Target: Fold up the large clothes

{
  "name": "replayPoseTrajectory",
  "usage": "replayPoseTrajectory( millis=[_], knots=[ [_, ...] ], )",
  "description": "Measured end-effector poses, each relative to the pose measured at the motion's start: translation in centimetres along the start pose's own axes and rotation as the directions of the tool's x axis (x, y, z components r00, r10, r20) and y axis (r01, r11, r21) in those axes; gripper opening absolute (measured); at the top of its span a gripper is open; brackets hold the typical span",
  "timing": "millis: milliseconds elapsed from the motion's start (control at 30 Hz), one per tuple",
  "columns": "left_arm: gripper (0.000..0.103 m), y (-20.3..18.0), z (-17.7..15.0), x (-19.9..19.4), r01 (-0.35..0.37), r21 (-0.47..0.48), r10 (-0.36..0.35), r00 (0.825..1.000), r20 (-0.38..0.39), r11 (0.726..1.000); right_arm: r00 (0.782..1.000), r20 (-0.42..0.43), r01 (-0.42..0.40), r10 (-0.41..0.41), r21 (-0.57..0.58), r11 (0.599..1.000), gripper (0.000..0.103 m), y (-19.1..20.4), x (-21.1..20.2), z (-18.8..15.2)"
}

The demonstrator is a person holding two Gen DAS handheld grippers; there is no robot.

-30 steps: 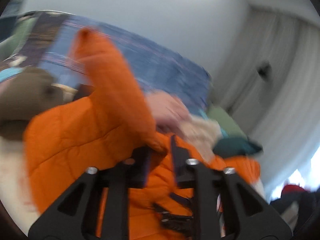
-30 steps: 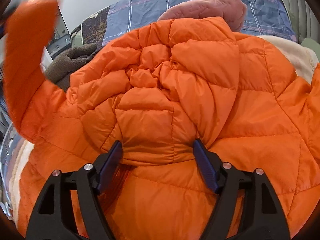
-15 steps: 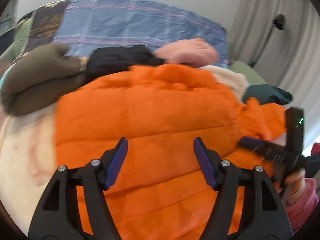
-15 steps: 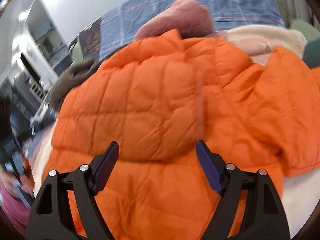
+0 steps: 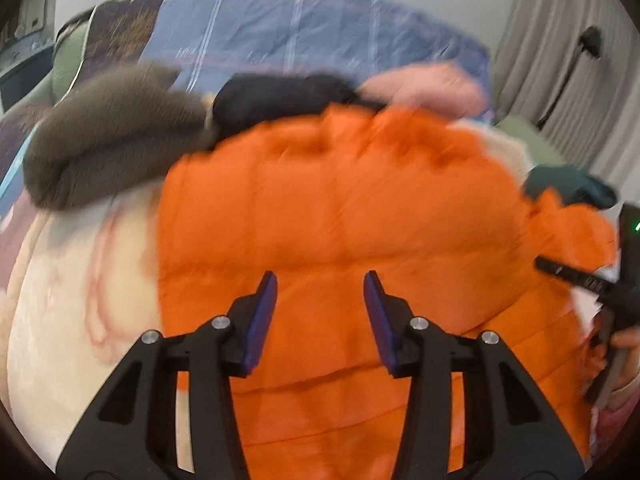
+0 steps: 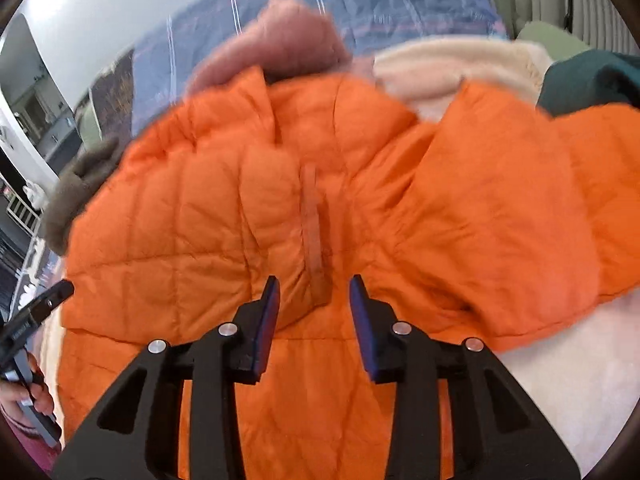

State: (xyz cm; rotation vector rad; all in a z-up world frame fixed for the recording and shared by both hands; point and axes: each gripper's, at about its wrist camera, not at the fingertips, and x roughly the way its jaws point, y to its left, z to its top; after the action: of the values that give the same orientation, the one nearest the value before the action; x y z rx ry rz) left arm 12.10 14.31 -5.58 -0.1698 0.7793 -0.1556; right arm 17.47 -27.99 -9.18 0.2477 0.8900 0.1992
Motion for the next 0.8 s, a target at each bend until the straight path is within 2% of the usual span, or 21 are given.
replayPoseTrajectory(
  millis=[67, 133, 267, 300, 333, 400, 467, 500, 533, 600, 633, 667, 767, 800],
  knots=[
    [0.045, -2.3, 1.2, -0.7, 0.051, 0.036, -0.052, 0.998, 0.039, 0.998, 0.995, 0.058, -0.083, 0.084, -0.01, 0.996, 0.037, 0.3, -1.7, -0.2],
    [0.046, -4.8, 1.6, -0.3, 0.104, 0.074, -0.108, 0.993, 0.04, 0.992, 0.99, 0.068, -0.122, 0.123, -0.025, 0.992, 0.037, 0.4, -2.1, -0.4],
    [0.047, -9.3, 0.6, 4.4, 0.159, 0.122, -0.153, 0.987, -0.055, 0.98, 0.992, 0.052, -0.121, 0.119, 0.044, 0.992, 0.037, -1.5, -2.7, -1.8],
    [0.048, -9.9, -0.2, 6.0, 0.152, 0.14, -0.141, 0.986, -0.09, 0.978, 0.993, 0.055, -0.113, 0.109, 0.076, 0.991, 0.038, -3.0, -3.2, -2.1],
    [0.049, -10.6, -1.6, 8.3, 0.117, 0.175, -0.094, 0.986, -0.135, 0.978, 0.993, 0.061, -0.103, 0.097, 0.098, 0.99, 0.039, -4.0, -3.7, -1.7],
    [0.05, -11.1, -3.1, 9.9, 0.069, 0.225, -0.044, 0.992, -0.118, 0.972, 0.993, 0.111, -0.059, 0.041, 0.171, 0.983, 0.043, -8.1, -6.1, -2.2],
    [0.058, -11.4, -3.0, 9.7, 0.079, 0.238, -0.054, 0.992, -0.111, 0.968, 0.981, 0.188, -0.012, -0.042, 0.276, 0.961, 0.045, -13.3, -9.3, -2.3],
    [0.06, -11.4, -2.9, 9.7, 0.089, 0.239, -0.064, 0.992, -0.11, 0.967, 0.975, 0.212, -0.004, -0.068, 0.322, 0.947, 0.05, -15.0, -10.2, -2.4],
    [0.063, -11.5, -3.0, 9.7, 0.098, 0.24, -0.073, 0.991, -0.109, 0.966, 0.966, 0.24, 0.001, -0.101, 0.385, 0.923, 0.052, -17.3, -11.4, -2.6],
    [0.065, -11.7, -3.2, 9.5, 0.101, 0.242, -0.078, 0.991, -0.105, 0.965, 0.945, 0.281, -0.018, -0.169, 0.559, 0.829, 0.065, -22.5, -13.3, -3.8],
    [0.066, -11.8, -3.2, 9.4, 0.099, 0.245, -0.076, 0.992, -0.101, 0.964, 0.938, 0.292, -0.041, -0.188, 0.631, 0.775, 0.067, -24.4, -13.9, -4.6],
    [0.067, -11.8, -3.2, 9.3, 0.097, 0.249, -0.076, 0.993, -0.095, 0.964, 0.933, 0.304, -0.086, -0.195, 0.711, 0.698, 0.068, -26.6, -14.1, -5.6],
    [0.067, -11.8, -3.0, 7.9, 0.125, 0.239, -0.108, 0.991, -0.081, 0.963, 0.918, 0.365, -0.218, -0.154, 0.79, 0.574, 0.07, -30.5, -13.7, -6.6],
    [0.067, -11.8, -2.6, 7.7, 0.143, 0.23, -0.126, 0.988, -0.084, 0.963, 0.916, 0.368, -0.223, -0.16, 0.798, 0.56, 0.07, -31.0, -13.5, -6.4]
  ],
)
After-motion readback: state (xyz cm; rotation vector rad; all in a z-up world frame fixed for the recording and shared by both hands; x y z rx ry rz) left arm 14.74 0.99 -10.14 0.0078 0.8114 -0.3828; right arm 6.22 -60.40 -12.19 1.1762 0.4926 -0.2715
